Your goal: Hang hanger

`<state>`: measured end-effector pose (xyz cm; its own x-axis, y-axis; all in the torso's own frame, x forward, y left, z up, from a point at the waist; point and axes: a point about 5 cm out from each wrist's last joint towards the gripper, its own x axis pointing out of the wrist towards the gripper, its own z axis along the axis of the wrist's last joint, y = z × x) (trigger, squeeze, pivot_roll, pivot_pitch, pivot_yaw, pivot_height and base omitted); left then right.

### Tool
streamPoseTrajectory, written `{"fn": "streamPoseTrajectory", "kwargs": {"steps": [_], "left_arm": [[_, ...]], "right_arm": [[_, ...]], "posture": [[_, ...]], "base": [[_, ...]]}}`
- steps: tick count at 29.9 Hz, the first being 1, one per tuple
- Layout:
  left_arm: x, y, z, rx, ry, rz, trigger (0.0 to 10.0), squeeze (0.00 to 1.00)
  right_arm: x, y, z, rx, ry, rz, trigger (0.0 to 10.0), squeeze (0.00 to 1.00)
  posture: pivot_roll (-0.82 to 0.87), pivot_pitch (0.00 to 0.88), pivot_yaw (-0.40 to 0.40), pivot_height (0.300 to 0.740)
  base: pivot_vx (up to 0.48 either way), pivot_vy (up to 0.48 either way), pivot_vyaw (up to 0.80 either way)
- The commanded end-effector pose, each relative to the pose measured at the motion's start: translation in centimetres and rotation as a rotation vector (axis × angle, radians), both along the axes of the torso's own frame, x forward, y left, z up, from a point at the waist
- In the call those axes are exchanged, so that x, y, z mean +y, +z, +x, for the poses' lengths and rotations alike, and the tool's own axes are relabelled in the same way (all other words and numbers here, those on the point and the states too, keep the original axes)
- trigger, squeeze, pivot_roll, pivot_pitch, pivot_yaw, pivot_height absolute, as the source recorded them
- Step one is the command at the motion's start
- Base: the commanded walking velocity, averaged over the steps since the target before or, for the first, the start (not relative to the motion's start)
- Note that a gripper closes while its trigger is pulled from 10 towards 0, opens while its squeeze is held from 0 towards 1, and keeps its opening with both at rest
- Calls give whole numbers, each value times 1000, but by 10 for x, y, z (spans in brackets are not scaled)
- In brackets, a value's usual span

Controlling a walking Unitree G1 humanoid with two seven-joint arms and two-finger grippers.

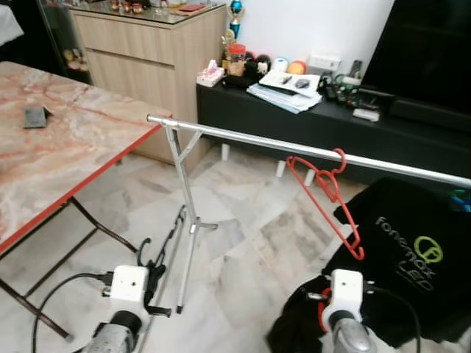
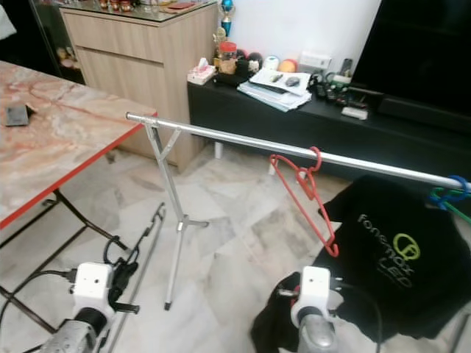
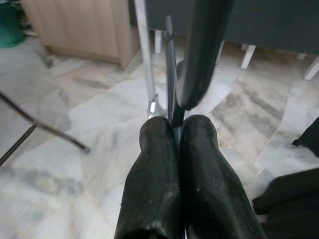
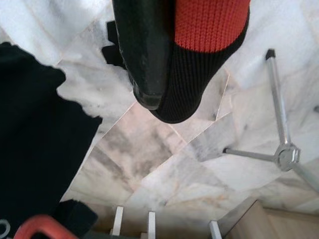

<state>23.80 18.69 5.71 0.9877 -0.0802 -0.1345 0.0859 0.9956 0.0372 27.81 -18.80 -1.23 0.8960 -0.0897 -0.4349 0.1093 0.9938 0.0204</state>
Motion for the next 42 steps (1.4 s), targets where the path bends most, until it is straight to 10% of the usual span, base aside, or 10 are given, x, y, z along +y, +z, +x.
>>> {"fn": "streamPoseTrajectory", "kwargs": {"steps": [1,42], "left_arm": [[-3,0,-1,-1,-12,-11,10000,0],[-5,0,-3,5,-13,-14,10000,0]], "right_arm": [[-4,2,2,-1,-9,-2,10000,0],[-7,10,9,-44,-57,10,10000,0]], "posture": [[97,56,-34,740],[102,56,-38,740]], "base": [[-285,0,0],[-292,0,-82]]}}
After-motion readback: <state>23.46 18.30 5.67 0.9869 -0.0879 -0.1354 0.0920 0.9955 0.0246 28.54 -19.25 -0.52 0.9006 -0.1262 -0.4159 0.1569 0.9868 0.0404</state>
